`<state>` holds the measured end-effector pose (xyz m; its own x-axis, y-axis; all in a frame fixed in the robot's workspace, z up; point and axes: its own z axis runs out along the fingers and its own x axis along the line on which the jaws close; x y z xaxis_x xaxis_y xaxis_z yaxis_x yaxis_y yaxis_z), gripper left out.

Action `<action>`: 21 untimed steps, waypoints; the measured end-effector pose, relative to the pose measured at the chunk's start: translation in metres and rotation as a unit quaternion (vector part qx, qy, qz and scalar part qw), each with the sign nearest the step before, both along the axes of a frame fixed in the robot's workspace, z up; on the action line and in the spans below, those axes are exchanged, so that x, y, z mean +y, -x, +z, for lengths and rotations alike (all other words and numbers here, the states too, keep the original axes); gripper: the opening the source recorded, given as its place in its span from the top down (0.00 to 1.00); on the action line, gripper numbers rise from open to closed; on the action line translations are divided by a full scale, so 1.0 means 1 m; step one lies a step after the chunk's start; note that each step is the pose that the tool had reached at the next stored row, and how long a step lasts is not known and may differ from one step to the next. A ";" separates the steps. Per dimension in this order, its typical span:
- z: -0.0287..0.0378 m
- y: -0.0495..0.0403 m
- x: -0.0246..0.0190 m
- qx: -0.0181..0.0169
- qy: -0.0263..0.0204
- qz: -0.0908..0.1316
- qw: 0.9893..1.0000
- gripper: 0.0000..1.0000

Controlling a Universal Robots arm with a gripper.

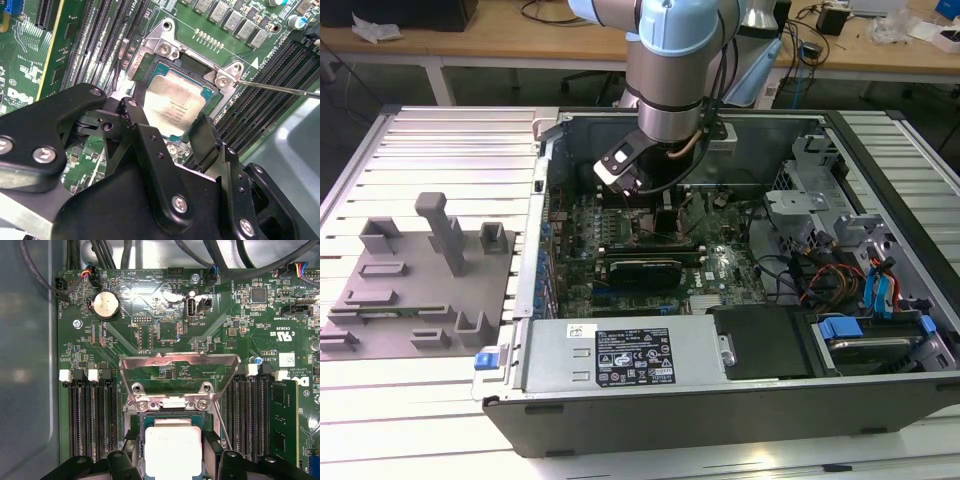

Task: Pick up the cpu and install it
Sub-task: 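Place the cpu into insertion slot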

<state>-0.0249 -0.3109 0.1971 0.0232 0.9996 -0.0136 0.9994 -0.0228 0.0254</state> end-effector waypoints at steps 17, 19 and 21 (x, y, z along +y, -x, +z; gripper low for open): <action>0.0002 0.0000 0.0000 0.000 0.000 0.000 1.000 0.31; 0.0010 0.0001 -0.0001 0.000 0.000 0.000 1.000 0.31; 0.0010 0.0000 0.0000 0.000 0.000 0.000 1.000 0.31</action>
